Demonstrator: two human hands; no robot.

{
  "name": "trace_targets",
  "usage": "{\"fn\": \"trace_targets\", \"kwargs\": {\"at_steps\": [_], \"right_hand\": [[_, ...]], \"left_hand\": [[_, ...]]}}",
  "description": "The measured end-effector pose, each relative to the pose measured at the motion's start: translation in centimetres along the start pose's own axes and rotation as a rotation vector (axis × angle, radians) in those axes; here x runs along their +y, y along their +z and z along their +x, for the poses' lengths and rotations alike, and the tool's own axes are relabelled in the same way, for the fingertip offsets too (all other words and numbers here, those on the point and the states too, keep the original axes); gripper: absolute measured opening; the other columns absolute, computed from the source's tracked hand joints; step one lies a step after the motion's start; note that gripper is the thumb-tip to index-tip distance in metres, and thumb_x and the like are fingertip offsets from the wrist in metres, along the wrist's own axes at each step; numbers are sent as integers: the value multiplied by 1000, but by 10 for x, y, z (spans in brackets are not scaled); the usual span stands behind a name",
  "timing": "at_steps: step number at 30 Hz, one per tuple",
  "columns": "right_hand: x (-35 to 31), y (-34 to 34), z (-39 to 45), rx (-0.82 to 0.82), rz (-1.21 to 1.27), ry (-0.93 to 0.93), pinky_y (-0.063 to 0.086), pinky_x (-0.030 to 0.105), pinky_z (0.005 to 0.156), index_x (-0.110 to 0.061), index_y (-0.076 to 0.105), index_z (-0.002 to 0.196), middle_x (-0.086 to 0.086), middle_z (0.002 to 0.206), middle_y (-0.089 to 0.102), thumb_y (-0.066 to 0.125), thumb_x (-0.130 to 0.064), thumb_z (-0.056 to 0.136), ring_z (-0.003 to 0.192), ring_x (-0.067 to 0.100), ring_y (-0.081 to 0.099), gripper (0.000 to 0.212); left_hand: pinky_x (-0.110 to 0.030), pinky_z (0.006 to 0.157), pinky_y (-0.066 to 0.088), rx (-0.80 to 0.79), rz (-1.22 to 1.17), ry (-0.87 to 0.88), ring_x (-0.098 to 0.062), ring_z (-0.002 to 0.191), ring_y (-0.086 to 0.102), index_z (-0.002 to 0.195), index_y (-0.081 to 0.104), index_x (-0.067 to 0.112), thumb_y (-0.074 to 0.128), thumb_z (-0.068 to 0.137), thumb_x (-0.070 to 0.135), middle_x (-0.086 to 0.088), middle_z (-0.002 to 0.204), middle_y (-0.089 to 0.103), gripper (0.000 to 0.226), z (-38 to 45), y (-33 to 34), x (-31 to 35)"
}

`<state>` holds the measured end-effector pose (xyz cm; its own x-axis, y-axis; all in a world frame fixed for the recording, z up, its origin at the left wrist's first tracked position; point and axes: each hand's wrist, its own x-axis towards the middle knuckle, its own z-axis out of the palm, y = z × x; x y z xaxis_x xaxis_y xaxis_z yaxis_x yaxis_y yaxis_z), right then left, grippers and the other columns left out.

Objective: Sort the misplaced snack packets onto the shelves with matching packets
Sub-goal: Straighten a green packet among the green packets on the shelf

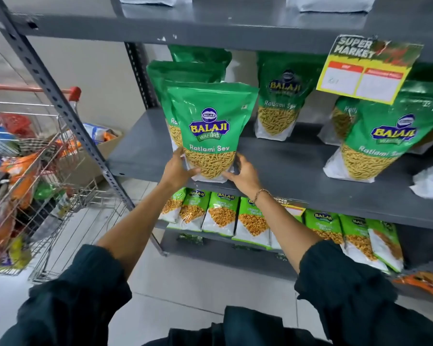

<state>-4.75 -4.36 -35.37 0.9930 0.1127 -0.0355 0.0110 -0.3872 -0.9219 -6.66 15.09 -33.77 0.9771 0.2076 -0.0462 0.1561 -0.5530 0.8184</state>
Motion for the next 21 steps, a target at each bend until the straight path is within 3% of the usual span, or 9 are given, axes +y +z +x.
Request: {"fn": "trace_targets", "kwargs": {"at_steps": [2,4,7,10,12,14,17,19,21], "right_hand": [[1,2,5,49,98,-9,47,45,100,-4,51,122,16,121,63,75,-5,70,108,21,60,57],[4,-3,4,85,159,-3,50,46,95,0,57,112,20,113,66,74,4,67,98,21,63,49],[15,-26,-2,116,228,-3,53,44,91,0,58,107,20,107,67,74,8,65,92,21,64,46],[28,-62,-3,162,258,10,54,31,85,3,57,110,13,105,65,72,11,65,79,1,65,47],[36,-85,0,202,268,6,54,24,82,6,56,111,11,105,62,70,13,66,71,-10,63,48],[39,-107,4,254,227,3,53,13,74,7,55,112,12,106,61,71,12,65,74,-7,63,49],[42,-130,13,306,198,16,53,21,81,6,56,114,15,110,63,73,10,65,92,17,62,52],[45,-141,22,313,188,25,50,33,88,6,56,115,19,113,64,73,9,65,97,19,60,53],[47,-148,28,311,168,29,52,30,87,6,55,115,20,113,64,73,9,65,96,18,60,53]], "left_hand": [[-41,90,47,38,34,3,-29,104,57,126,46,4,78,71,27,-12,109,63,68,4,4,1],[-36,78,45,89,-5,4,-21,87,52,121,51,0,81,66,25,-2,85,61,67,1,9,4],[-39,91,48,90,-79,27,-21,98,56,127,50,2,84,62,23,-14,110,67,76,-2,26,14],[-38,96,48,29,-107,77,-27,113,59,128,51,2,85,61,22,-17,122,64,77,1,53,39],[-32,90,50,-14,-120,109,-25,110,60,124,54,1,84,62,20,-16,119,66,72,5,72,57],[-25,84,47,-65,-171,113,-16,104,60,119,57,3,84,63,16,-13,117,67,64,11,89,73],[-32,91,50,-72,-193,114,-15,102,61,117,59,5,85,60,14,-14,116,68,63,24,110,90],[-41,96,51,-71,-202,113,-22,106,63,116,59,5,86,58,13,-15,115,69,65,33,120,98],[-43,97,51,-74,-205,106,-25,108,64,116,59,4,86,57,11,-16,116,69,65,41,128,102]]}}
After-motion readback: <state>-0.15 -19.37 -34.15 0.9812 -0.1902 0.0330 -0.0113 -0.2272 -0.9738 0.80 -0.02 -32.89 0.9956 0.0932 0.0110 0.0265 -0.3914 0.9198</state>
